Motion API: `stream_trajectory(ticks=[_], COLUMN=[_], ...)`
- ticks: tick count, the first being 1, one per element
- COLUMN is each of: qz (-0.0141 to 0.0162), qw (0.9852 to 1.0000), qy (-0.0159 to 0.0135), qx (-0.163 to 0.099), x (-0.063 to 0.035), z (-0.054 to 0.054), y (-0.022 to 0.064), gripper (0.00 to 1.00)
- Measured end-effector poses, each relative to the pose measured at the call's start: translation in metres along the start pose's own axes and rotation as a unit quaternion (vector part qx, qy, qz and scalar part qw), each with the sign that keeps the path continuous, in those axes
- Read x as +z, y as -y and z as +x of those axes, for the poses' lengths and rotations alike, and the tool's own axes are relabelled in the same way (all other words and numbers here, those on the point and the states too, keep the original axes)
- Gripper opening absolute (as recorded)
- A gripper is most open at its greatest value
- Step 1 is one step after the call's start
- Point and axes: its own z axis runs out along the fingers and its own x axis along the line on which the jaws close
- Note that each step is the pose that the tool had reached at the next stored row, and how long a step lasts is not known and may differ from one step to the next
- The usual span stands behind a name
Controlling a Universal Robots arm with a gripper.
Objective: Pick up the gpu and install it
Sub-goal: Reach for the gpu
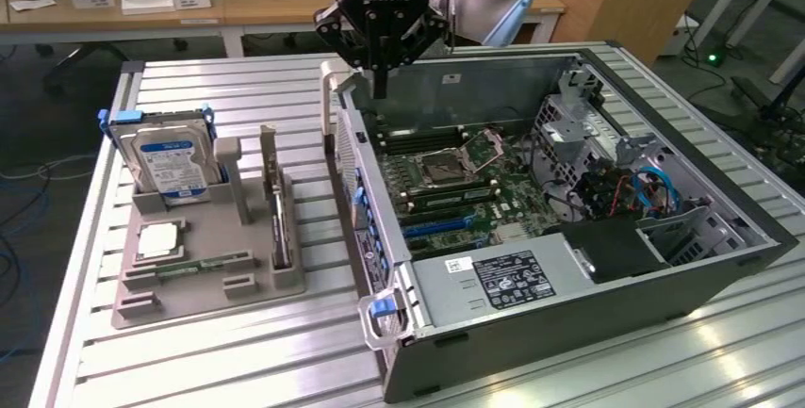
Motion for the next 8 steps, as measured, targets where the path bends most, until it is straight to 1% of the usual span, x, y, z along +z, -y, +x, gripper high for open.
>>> stream_trajectory(ticks=[8], qz=[-0.0001], qw=[1.0], qy=[-0.0001], qx=[-0.003], x=[-0.0005], z=[0.019], y=[0.0016], gripper=[0.11])
